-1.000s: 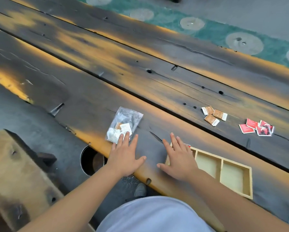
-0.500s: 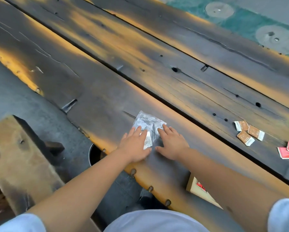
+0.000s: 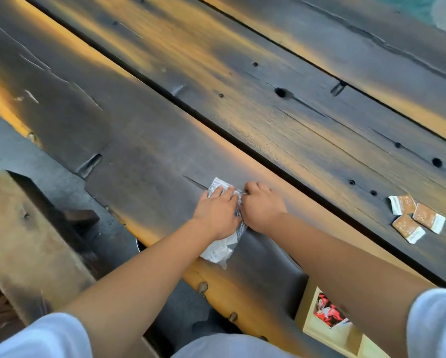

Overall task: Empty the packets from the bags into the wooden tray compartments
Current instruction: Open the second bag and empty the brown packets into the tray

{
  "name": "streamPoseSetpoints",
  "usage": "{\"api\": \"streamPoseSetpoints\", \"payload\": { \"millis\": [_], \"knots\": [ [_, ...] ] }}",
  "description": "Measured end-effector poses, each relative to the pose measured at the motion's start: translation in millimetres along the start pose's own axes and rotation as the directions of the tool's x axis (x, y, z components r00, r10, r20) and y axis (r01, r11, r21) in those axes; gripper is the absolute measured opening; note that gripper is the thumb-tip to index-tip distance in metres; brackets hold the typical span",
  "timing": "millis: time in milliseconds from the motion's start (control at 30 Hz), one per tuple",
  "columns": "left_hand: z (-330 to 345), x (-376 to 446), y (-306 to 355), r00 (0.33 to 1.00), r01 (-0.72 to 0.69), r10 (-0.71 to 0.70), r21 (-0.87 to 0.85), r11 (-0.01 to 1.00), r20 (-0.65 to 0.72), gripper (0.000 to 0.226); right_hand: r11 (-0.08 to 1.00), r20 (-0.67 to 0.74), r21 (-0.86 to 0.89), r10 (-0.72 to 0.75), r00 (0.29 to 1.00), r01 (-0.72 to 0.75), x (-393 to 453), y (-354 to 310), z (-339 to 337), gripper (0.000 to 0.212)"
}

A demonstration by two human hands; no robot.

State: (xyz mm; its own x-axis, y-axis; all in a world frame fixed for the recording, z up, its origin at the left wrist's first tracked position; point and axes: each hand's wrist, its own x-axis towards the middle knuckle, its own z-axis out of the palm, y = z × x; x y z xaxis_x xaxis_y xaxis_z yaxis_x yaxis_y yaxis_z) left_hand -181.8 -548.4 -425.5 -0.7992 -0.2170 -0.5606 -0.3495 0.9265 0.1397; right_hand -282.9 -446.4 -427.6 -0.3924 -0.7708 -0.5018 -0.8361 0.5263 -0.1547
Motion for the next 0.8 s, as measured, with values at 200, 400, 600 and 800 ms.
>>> {"api": "streamPoseSetpoints", "payload": {
  "millis": [200, 400, 600, 800],
  "knots": [
    [17.1, -2.7, 0.7, 0.996, 0.032, -0.034, -0.027, 0.999, -0.084, 0.068, 0.998, 0.000, 0.055, 0.040, 0.999, -0.040, 13.5, -4.8, -7.0, 0.023],
    [14.3, 0.3, 2.6, 0.986, 0.058, -0.065, -0.044, 0.997, -0.152, 0.057, 0.960, -0.042, 0.222, 0.183, 0.982, -0.169, 12.3, -11.8, -0.5, 0.017],
    [16.0, -6.9, -0.5, 0.984, 0.037, -0.051, -0.085, 0.996, -0.169, 0.054, 0.889, 0.060, 0.381, 0.251, 0.966, -0.255, 24.2, -12.8, -3.9, 0.005],
    [21.7, -37.6, -1.3, 0.994, 0.060, -0.074, -0.169, 0.984, -0.077, 0.060, 0.714, 0.256, 0.604, 0.248, 0.934, -0.355, 15.3, -14.0, -12.9, 0.016]
  ]
}}
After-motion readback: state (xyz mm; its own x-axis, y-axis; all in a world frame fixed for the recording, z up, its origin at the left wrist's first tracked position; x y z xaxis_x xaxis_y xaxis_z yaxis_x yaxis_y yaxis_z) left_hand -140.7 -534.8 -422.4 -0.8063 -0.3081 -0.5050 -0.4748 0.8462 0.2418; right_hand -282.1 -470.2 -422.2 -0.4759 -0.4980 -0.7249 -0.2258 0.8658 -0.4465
